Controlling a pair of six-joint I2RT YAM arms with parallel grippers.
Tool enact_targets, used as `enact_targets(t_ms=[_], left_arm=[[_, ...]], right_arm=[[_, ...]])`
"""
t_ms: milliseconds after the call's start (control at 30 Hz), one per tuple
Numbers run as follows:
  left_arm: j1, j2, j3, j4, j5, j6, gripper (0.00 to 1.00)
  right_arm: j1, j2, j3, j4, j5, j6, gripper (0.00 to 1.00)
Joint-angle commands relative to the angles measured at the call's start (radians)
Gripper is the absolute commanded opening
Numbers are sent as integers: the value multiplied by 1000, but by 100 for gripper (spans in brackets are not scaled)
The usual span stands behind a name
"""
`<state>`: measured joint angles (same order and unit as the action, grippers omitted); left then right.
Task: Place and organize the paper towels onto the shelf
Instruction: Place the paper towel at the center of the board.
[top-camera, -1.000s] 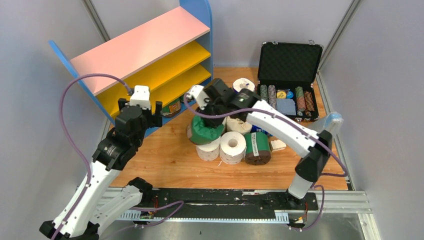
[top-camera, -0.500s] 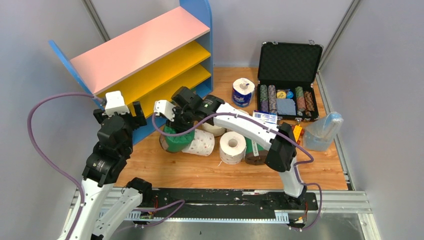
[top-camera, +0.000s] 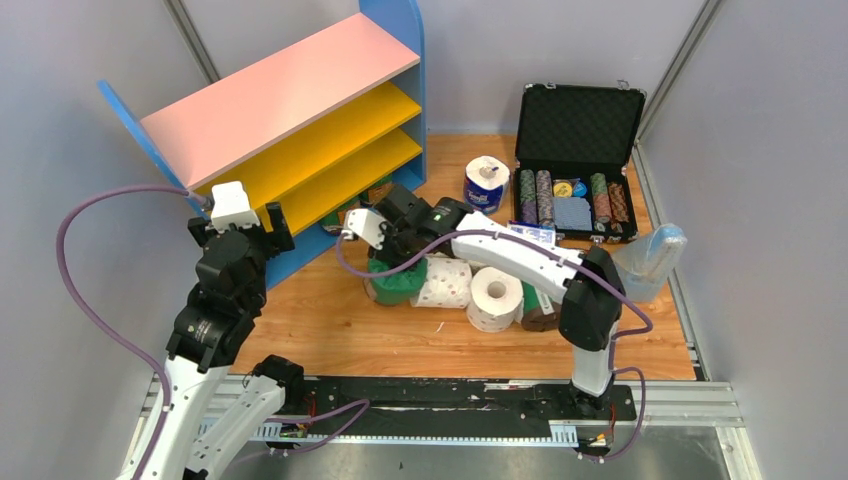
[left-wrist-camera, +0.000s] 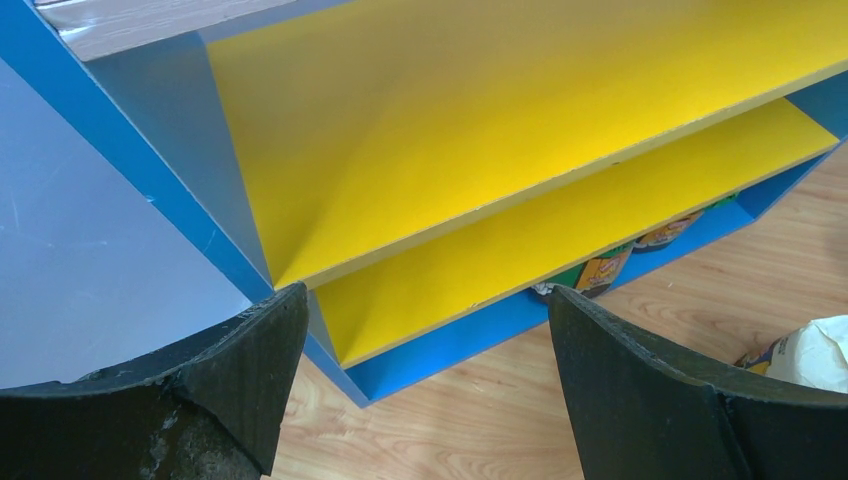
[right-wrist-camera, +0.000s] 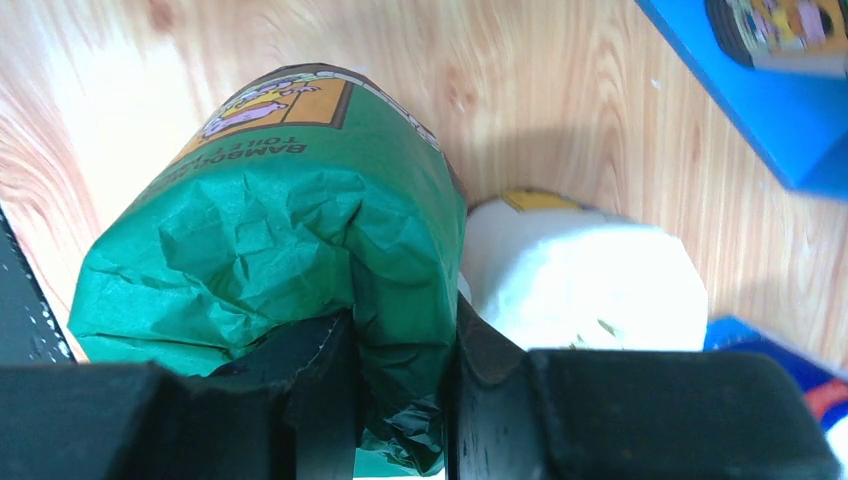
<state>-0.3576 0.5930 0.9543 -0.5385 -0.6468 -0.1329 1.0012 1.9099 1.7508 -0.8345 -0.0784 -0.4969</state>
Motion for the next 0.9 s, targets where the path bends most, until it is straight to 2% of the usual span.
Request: enact_targets(t_ms=[0,233,400,733,800,867], left_arm=[[9,5,0,40,13,-23,96],[12,-3,-3,42,-4,-24,97],[14,-4,-5,42,-6,-26,97],[14,-9,-5,41,14,-29,96],[14,-11,-5,43,18,-30,96],[14,-13,-6,44,21,-30,96]], right_arm=[[-62,-133,-41,-20,102,3,0],[-21,-109,72,-10,-98,-52,0],[23,-19,140,8,-149,-113,0],[20,185,218,27,-114,-139,6],[20,199,221,34,-110,-146,15],[18,199,213,44,-111,-151,33]])
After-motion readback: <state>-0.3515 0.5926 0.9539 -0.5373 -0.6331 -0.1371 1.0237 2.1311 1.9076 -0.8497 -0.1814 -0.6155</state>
